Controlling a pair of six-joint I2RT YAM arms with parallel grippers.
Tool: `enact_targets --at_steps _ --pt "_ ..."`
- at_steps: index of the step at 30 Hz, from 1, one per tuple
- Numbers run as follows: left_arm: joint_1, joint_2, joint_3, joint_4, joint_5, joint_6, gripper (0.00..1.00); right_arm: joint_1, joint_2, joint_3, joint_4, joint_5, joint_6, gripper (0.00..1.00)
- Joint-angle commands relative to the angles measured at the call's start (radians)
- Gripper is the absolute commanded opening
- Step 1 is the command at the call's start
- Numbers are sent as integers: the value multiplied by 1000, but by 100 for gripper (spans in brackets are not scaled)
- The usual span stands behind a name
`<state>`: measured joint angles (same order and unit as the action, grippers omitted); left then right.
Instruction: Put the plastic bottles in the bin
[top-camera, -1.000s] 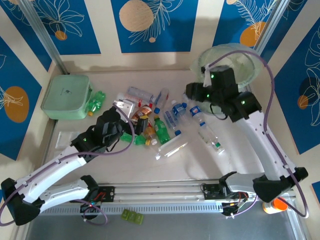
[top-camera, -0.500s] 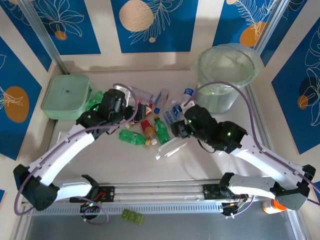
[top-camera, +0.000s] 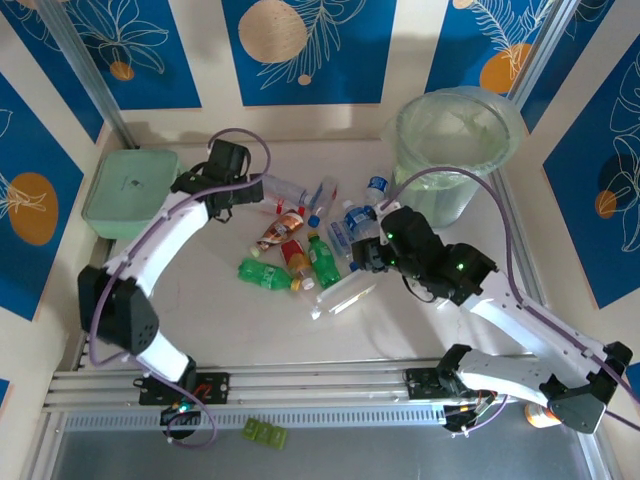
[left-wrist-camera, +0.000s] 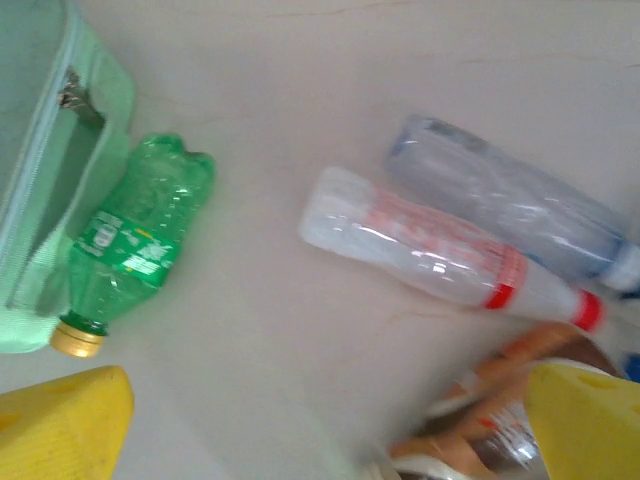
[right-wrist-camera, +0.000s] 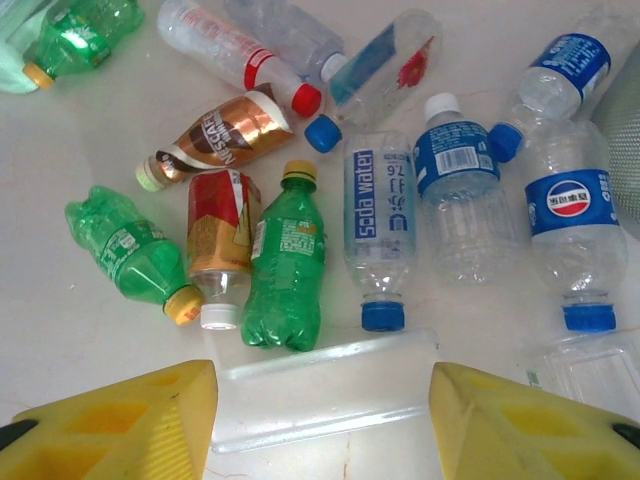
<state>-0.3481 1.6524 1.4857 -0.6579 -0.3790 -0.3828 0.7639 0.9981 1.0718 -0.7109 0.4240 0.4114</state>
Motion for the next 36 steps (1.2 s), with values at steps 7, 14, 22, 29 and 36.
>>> enact_targets --at_steps 7,14,22,29,36 --pt "175 314 276 -136 -32 153 94 -126 -24 -12 78 -301 54 58" --pt "232 449 417 -196 -6 295 90 -166 -10 -3 96 -395 72 58" --pt "260 553 451 -212 -26 327 89 -172 -3 -29 108 -401 81 58" --pt "282 635 498 -227 -54 314 85 -175 5 -27 100 -409 90 58" --pt "315 670 477 -215 -70 312 82 -174 12 -32 88 -414 102 58"
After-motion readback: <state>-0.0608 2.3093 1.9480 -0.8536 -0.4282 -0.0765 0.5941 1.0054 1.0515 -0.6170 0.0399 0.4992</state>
